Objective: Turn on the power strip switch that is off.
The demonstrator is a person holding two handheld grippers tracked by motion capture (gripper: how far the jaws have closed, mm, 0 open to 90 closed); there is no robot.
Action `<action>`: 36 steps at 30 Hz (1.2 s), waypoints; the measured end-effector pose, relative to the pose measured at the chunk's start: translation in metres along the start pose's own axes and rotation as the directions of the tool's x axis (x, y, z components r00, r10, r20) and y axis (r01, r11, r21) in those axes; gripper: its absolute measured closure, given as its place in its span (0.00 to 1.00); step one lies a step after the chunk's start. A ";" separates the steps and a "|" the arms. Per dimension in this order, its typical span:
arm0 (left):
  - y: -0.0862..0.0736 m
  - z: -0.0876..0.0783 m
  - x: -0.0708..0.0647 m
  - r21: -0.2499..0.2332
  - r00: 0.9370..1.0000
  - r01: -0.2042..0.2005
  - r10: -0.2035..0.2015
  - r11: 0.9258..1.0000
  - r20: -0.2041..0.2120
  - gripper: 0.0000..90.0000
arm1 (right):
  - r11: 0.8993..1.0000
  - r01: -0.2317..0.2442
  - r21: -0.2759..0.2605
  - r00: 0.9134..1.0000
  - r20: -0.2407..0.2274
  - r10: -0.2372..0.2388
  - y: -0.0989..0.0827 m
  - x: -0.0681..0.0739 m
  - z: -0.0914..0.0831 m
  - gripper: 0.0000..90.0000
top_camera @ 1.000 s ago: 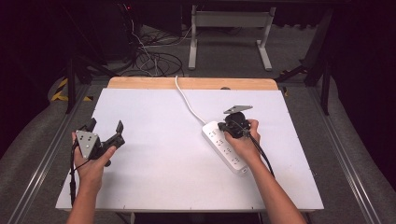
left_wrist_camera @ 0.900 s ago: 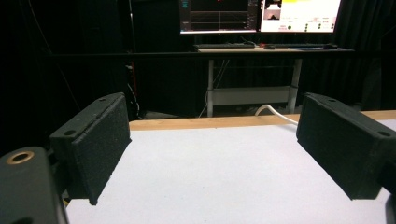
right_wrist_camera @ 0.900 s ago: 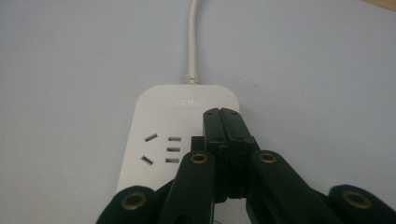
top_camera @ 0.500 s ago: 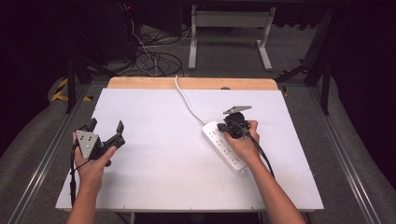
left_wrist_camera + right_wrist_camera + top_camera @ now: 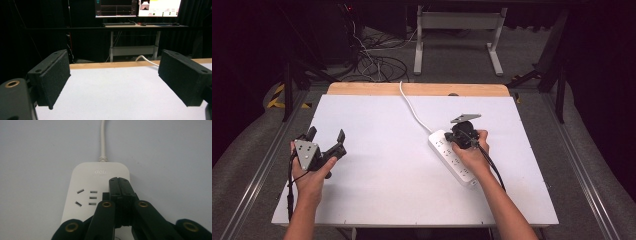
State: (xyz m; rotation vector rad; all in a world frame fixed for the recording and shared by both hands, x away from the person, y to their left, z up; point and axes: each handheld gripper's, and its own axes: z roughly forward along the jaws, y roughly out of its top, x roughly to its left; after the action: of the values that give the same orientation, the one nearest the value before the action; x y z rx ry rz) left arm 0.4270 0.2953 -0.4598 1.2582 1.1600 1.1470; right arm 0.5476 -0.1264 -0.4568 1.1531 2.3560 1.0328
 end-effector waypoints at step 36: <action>0.000 0.001 0.000 0.000 1.000 -0.007 0.007 1.000 -0.003 0.10 | 0.998 -0.057 0.024 0.998 -0.019 0.058 0.002 -0.003 0.001 1.00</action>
State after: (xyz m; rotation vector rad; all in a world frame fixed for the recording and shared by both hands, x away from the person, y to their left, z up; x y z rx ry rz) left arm 0.4283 0.2951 -0.4602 1.2616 1.1589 1.1539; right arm 0.5510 -0.1273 -0.4559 1.2312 2.3693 1.0427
